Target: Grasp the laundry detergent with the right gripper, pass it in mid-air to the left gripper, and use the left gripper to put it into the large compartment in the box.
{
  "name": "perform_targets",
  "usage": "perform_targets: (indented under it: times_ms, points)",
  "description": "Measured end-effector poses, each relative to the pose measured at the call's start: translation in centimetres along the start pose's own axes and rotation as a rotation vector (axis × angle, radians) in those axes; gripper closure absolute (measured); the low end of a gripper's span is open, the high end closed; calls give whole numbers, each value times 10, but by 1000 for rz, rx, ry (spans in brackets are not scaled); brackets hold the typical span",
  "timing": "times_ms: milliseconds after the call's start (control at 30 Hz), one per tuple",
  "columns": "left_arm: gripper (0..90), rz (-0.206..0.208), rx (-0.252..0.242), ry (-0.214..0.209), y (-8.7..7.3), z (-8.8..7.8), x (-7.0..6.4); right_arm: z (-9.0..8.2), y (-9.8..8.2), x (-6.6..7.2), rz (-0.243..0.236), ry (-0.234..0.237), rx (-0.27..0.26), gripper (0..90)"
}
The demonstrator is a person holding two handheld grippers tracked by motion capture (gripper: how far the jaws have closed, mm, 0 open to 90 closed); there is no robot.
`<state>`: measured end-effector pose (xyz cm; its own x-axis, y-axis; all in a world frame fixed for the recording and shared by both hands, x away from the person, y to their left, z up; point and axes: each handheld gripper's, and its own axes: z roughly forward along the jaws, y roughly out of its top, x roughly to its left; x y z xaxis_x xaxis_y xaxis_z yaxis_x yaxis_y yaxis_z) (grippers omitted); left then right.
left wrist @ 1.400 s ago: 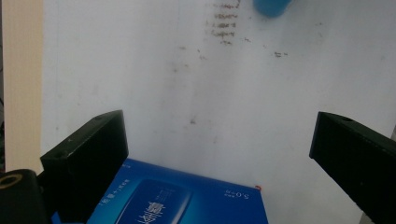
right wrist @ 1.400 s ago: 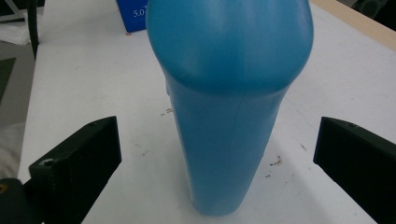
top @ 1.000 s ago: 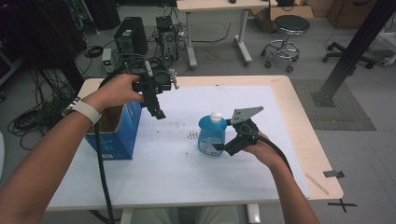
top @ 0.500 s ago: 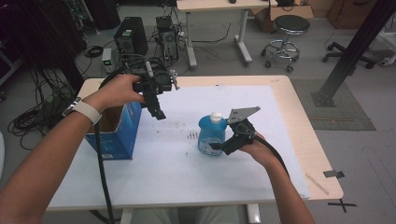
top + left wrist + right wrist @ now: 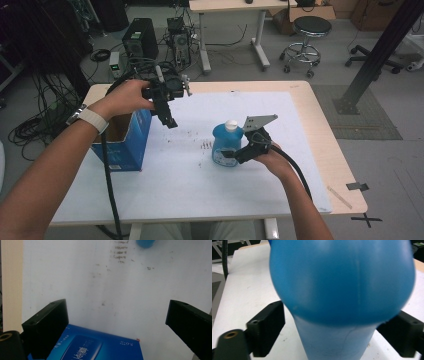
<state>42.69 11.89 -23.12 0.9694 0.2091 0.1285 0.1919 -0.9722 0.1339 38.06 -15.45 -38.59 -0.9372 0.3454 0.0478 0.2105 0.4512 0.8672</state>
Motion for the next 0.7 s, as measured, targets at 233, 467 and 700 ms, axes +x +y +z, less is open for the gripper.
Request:
perform_targets:
  times_ms: [233,467,700]
  points:
    - [50,-1,0,0,-1,0,1,0,0,0,0,2,-4,192]
    - [50,-3,-1,2,-1,0,1,1,-1,0,-7,3,-5,234]
    - [51,-6,-3,3,-2,0,1,0,-4,0,-15,-3,-12,281]
